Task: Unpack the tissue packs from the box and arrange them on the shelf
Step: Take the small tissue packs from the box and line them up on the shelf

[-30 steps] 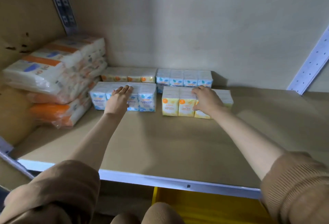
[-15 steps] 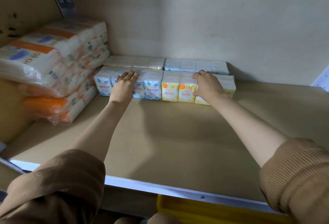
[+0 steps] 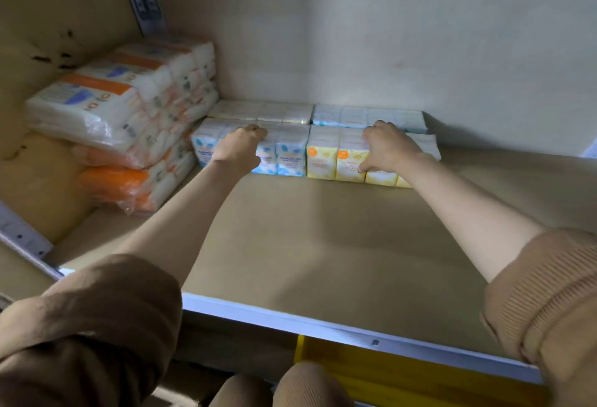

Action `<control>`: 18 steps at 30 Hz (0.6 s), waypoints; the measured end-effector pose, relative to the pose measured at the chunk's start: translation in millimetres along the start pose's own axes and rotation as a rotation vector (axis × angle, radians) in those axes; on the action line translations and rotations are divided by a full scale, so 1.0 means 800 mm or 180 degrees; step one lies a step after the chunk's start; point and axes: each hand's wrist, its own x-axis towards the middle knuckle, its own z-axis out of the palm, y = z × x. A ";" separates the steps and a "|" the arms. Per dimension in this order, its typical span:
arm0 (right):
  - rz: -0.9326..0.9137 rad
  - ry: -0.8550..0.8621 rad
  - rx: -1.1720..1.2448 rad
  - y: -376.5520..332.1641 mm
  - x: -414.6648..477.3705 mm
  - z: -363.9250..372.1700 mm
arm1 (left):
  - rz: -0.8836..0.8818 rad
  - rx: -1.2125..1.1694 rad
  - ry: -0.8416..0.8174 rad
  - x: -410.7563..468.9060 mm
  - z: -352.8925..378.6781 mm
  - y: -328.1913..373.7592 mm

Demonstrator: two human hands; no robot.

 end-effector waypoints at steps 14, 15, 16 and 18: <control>-0.0733 -0.0062 0.0656 -0.100 -0.137 0.009 | -0.0117 -0.0211 -0.0236 -0.175 -0.038 0.025; -0.0796 -0.0088 0.0673 -0.111 -0.149 0.013 | -0.0114 -0.0190 -0.0227 -0.193 -0.039 0.023; -0.0878 -0.0110 0.0684 -0.121 -0.161 0.016 | -0.0113 -0.0174 -0.0217 -0.210 -0.041 0.021; -0.1071 -0.0130 0.0696 -0.142 -0.186 0.022 | -0.0140 -0.0176 -0.0202 -0.244 -0.045 0.015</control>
